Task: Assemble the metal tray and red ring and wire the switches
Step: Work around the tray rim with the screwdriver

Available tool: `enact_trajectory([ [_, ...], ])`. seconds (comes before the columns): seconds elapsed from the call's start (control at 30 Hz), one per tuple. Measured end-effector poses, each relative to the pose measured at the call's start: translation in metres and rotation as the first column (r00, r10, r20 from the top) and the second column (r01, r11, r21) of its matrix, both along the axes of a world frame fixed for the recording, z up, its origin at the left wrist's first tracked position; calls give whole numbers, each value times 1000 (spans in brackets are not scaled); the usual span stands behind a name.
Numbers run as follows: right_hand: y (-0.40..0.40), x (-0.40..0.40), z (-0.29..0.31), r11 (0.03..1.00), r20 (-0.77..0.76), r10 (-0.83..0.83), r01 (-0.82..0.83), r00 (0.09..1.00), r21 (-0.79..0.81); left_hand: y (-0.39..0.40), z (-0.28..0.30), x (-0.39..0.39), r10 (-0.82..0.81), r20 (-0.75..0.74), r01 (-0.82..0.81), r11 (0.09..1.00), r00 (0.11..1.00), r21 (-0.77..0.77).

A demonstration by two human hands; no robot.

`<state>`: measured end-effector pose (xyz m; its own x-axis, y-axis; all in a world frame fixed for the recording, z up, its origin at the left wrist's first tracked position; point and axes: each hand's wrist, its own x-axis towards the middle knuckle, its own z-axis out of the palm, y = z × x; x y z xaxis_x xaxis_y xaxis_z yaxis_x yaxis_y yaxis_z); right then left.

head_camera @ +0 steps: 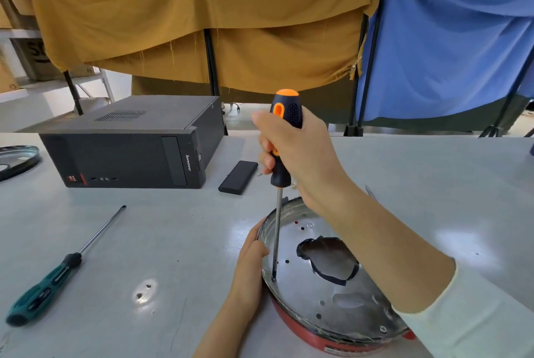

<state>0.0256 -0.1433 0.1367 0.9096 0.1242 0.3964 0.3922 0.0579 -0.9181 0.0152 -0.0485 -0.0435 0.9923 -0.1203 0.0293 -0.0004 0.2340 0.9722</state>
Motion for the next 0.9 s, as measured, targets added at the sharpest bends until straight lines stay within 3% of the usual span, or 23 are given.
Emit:
enact_trajectory([
  [0.07,-3,1,3,998,-8,-18,18,1000,-56,1,-1,1,4,-6,-4,1000,1000,-4],
  [0.13,-14,4,12,965,-82,231,-239,970,-107,1,-2,2,8,-4,-8,1000,1000,2],
  [0.23,-28,9,23,743,-131,635,-648,761,-166,2,-4,1,11,4,-11,1000,1000,-2],
  [0.27,-28,9,24,682,-124,704,-715,699,-155,1,-4,1,13,8,-13,1000,1000,1],
  [0.33,-24,7,22,650,-112,747,-756,655,-80,1,-4,1,7,10,-7,1000,1000,4],
  [0.4,-16,6,16,712,-97,700,-701,708,22,0,-3,0,-4,-3,4,1000,1000,-1],
  [0.43,-11,5,12,783,-93,621,-618,778,65,0,-2,0,-6,-1,6,1000,1000,-4],
  [0.53,0,4,0,984,-50,163,-158,985,86,0,-1,-1,-4,13,4,1000,1000,-13],
  [0.6,1,4,-2,999,13,-42,42,999,26,-1,0,-2,-8,24,8,1000,1000,-23],
  [0.63,-1,5,0,999,24,-39,39,999,-3,-1,0,-2,-8,27,9,1000,1000,-30],
  [0.7,-11,9,4,985,-14,173,-173,985,-13,-1,1,-3,-7,21,7,999,1000,-33],
  [0.8,-26,12,8,797,-117,604,-598,788,85,-1,0,-1,22,0,-22,1000,1000,-11],
  [0.83,-28,12,8,734,-130,679,-668,723,122,-1,0,-1,25,0,-25,1000,1000,0],
  [0.9,-27,12,7,708,-94,706,-696,702,118,-1,1,0,24,-12,-24,1000,1000,15],
])
